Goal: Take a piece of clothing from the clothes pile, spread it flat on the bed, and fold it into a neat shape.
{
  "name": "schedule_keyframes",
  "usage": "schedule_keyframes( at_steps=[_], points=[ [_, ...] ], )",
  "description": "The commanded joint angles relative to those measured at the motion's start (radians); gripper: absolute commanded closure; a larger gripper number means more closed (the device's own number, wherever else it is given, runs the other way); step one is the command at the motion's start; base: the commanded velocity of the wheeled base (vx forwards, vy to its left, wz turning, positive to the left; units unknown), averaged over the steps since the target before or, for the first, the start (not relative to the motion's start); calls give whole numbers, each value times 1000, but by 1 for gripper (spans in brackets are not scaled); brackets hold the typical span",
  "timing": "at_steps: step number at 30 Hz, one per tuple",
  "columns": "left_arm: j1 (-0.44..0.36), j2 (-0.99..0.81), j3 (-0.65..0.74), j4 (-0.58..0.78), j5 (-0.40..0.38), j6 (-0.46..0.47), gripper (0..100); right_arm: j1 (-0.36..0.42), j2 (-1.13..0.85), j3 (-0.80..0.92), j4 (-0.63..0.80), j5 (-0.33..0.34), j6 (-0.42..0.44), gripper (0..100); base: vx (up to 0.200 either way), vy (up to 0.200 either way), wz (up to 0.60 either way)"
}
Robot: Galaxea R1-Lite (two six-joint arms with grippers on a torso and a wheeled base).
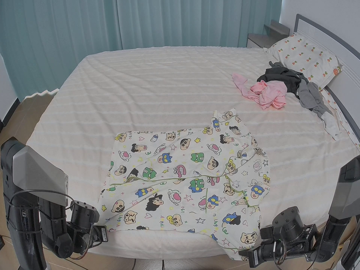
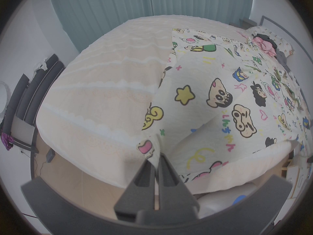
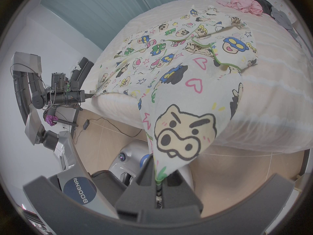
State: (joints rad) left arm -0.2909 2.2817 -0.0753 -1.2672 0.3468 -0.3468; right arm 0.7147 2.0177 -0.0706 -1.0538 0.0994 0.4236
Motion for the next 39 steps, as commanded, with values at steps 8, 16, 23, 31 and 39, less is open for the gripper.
schedule_keyframes(
  at_steps=[8,16,23,31,39],
  points=[
    [-73,21,3,-23,-22,-192,100,-17,-96,71,-2,51,63,100,0,0,0],
    [-113,35,49,-40,-14,-230,100,-11,-105,71,49,54,81,100,0,0,0],
    [-90,22,14,-84,-12,-232,100,-47,-137,71,40,48,92,100,0,0,0],
    [-87,-96,-77,-81,-19,-296,100,-146,-318,41,11,31,93,100,0,0,0],
    [-4,-102,-281,-73,11,-299,100,-241,-303,-58,5,-1,96,100,0,0,0]
  ],
)
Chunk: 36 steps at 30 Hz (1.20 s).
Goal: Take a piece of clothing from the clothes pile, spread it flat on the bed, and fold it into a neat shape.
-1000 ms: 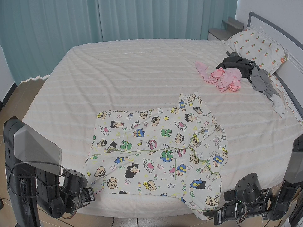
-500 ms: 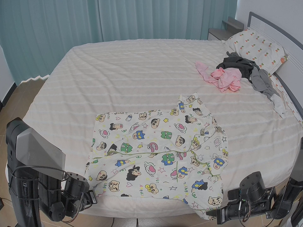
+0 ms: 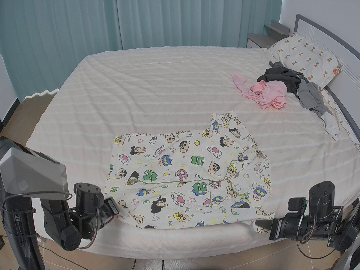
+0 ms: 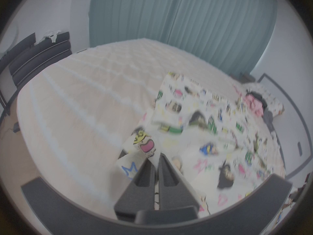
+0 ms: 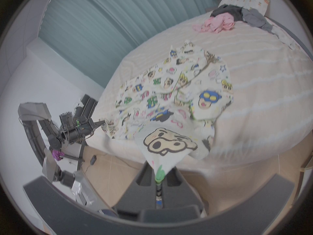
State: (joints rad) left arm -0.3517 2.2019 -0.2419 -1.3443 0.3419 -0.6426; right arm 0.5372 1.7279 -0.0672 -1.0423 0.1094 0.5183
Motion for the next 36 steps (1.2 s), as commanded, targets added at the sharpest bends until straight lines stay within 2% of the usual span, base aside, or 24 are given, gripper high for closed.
schedule_keyframes(
  at_steps=[1,4,8,11,13,14,20,26,34,35,36],
  points=[
    [68,-19,-162,10,16,-2,100,-83,7,-88,-10,-10,2,100,0,0,0],
    [96,-13,-261,71,17,-3,100,-115,64,-123,-64,-8,0,100,0,0,0],
    [145,10,-410,157,17,-3,100,-137,180,-141,-211,0,0,100,0,0,0],
    [154,53,-485,191,17,-3,100,-138,299,-148,-386,-2,-1,100,0,0,0],
    [154,62,-497,198,17,-3,100,-138,317,-149,-424,-2,-1,100,0,0,0],
    [155,94,-540,217,17,-3,100,-138,384,-164,-528,1,-11,100,0,0,0],
    [157,165,-652,232,17,-3,100,-151,435,-221,-507,15,-21,100,0,0,0],
    [157,176,-751,343,17,-31,100,-164,478,-246,-512,30,-20,100,0,0,0],
    [152,176,-792,422,17,-55,100,-189,524,-319,-501,33,-21,100,0,0,0],
    [152,176,-795,425,17,-55,0,-189,524,-322,-501,33,-21,0,0,0,0],
    [152,176,-801,428,17,-55,0,-191,524,-333,-501,35,-20,0,0,0,0]
  ],
)
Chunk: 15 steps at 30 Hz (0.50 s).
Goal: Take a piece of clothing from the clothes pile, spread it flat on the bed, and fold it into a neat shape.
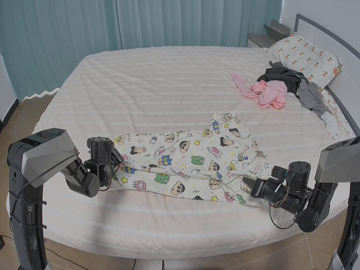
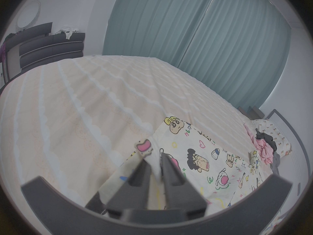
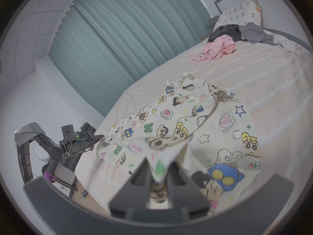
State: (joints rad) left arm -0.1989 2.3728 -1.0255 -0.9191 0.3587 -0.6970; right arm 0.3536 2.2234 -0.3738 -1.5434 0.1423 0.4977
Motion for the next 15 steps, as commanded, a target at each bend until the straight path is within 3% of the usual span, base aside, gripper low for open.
schedule_keyframes(
  at_steps=[1,12,15],
  points=[
    [0,2,-19,3,0,-1,0,-7,27,-30,-3,2,1,0,0,0,0],
    [50,-156,1,14,0,-9,0,-91,-25,-43,-20,6,52,0,0,0,0],
    [81,-260,110,77,-27,-12,0,-143,-34,-4,-11,80,53,0,0,0,0]
  ],
)
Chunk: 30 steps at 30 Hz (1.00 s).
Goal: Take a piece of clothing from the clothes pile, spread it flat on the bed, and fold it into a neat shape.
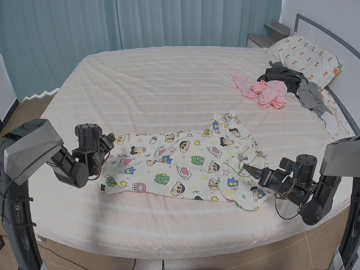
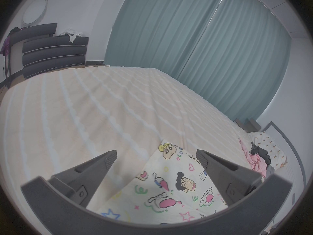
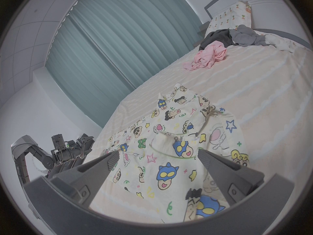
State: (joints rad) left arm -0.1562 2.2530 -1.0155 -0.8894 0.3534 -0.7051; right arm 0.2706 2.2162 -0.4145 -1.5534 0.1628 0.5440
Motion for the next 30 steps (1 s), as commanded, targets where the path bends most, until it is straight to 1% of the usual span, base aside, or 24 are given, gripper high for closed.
schedule_keyframes(
  at_steps=[1,2,3,5,7,8,9,10,13,15,17,19,22,27,29,30],
  points=[
    [43,-167,141,59,-42,-7,0,-70,-26,54,1,98,8,0,0,0,0],
    [43,-179,169,61,-54,-10,0,-76,-24,63,3,121,8,0,0,0,0],
    [43,-207,229,58,-85,-22,0,-85,-18,79,4,166,8,0,0,0,0],
    [43,-270,342,58,-166,-73,0,-103,-7,83,21,221,8,0,0,0,0],
    [43,-312,417,58,-232,-125,0,-113,-4,72,61,231,8,0,0,0,0],
    [43,-316,423,58,-238,-129,0,-114,-4,71,64,231,7,0,0,0,0],
    [41,-352,497,58,-309,-182,0,-125,-1,51,115,244,7,0,0,0,0],
    [41,-366,532,58,-347,-201,0,-130,2,42,139,258,7,0,0,0,0],
    [41,-377,612,50,-416,-229,0,-143,7,13,179,297,7,0,0,0,0],
    [41,-371,632,44,-429,-232,0,-146,11,0,190,304,7,0,0,0,0],
    [41,-365,652,26,-436,-232,0,-146,22,-50,216,305,7,0,0,0,0],
    [37,-355,669,7,-438,-232,0,-148,22,-119,291,304,4,0,0,0,0],
    [30,-352,686,-10,-438,-234,0,-154,19,-244,461,304,-6,0,0,0,0],
    [29,-352,690,-14,-436,-234,0,-146,48,-369,585,304,-16,0,0,0,0],
    [29,-351,693,-14,-438,-232,0,-143,56,-394,607,304,-18,0,0,0,0],
    [29,-348,695,-14,-436,-234,0,-139,59,-423,645,304,-21,0,0,0,0]
  ],
)
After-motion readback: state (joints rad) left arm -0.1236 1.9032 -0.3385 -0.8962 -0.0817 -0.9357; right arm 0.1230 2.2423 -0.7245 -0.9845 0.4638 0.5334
